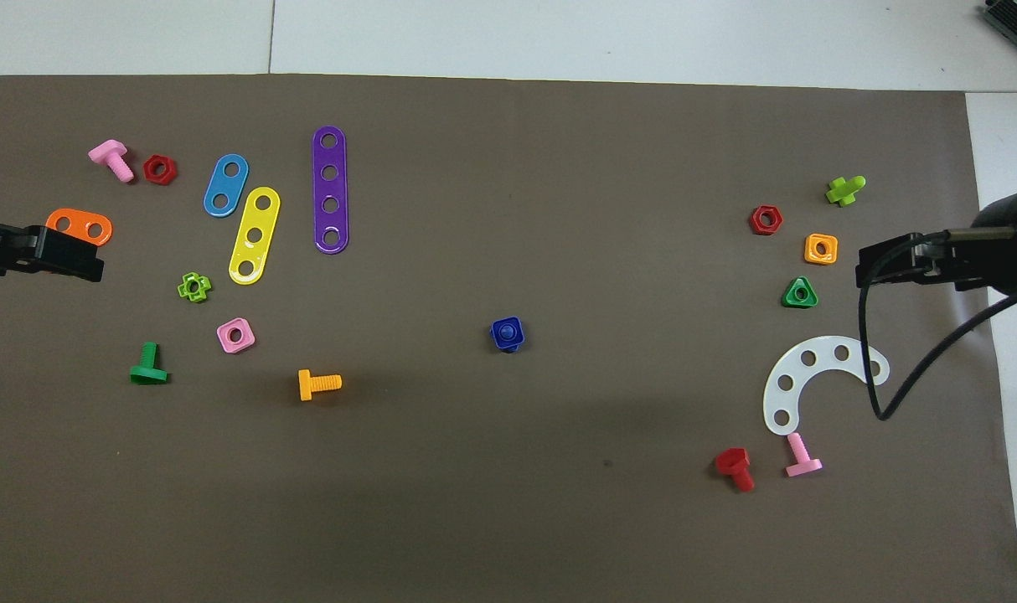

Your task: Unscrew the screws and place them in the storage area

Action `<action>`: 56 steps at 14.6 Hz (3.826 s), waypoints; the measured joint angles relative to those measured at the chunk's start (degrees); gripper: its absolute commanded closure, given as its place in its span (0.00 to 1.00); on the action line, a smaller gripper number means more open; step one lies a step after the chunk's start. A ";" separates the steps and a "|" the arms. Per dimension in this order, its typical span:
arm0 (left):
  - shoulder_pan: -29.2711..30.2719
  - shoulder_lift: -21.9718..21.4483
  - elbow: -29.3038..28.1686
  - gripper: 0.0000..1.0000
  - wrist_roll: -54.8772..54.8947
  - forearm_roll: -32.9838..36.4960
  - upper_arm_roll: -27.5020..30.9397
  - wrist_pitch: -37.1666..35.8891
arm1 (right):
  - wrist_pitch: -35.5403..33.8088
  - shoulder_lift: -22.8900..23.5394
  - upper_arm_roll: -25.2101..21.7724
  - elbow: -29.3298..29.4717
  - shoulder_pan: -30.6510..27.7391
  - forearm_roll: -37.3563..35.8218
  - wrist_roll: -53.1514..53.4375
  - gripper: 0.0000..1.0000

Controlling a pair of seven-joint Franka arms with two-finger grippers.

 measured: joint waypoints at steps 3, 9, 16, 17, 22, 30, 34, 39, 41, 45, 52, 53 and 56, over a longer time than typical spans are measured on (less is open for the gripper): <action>0.00 0.00 0.27 0.00 0.00 0.00 0.06 -0.12 | -0.06 -0.01 0.00 -0.03 0.00 0.00 0.00 0.00; -0.02 0.08 0.27 0.00 0.00 0.15 -0.06 -0.71 | -0.23 -0.01 0.00 -0.16 0.00 0.00 0.00 0.00; -3.90 0.75 0.09 0.02 -3.72 0.13 -0.96 -1.74 | -0.27 -0.01 0.00 -0.18 -0.01 0.00 0.00 0.00; -5.65 1.06 -0.04 0.04 -6.86 0.11 -1.02 -1.70 | -0.27 -0.01 0.00 -0.19 -0.01 0.00 0.00 0.00; -16.63 5.68 -0.94 0.08 -28.81 -3.04 -1.43 5.69 | -0.28 -0.01 0.00 -0.19 -0.01 0.00 0.00 0.00; -30.46 14.80 -3.64 0.10 -52.50 -6.80 -1.51 26.49 | -0.28 -0.01 -0.09 -0.19 -0.12 0.01 0.00 0.00; -35.21 21.97 -3.90 0.13 -56.74 -6.80 -1.43 33.46 | -0.28 -0.01 -0.22 -0.19 -0.14 0.01 0.00 0.00; -36.72 25.82 -4.50 0.17 -56.76 -6.65 -1.37 35.03 | -0.28 -0.01 -0.22 -0.19 -0.14 0.01 0.00 0.00; -36.94 25.84 -5.26 0.17 -56.73 -6.28 -1.37 35.03 | -0.28 -0.01 -0.22 -0.19 -0.14 0.01 0.00 0.00; -37.92 25.86 -8.12 0.28 -56.59 -4.04 -1.39 37.62 | -0.28 -0.01 -0.22 -0.19 -0.14 0.01 0.00 0.00; -38.41 25.51 -9.21 1.00 -56.52 -3.23 -1.22 38.64 | -0.28 -0.01 -0.22 -0.19 -0.14 0.01 0.00 0.00; -38.38 25.50 -8.99 1.00 -56.52 -3.23 -1.14 38.45 | -0.28 -0.01 -0.22 -0.19 -0.14 0.01 0.00 0.00; -38.25 25.52 -6.75 1.00 -56.52 -3.23 -0.80 36.03 | -0.28 -0.01 -0.22 -0.19 -0.14 0.01 0.00 0.00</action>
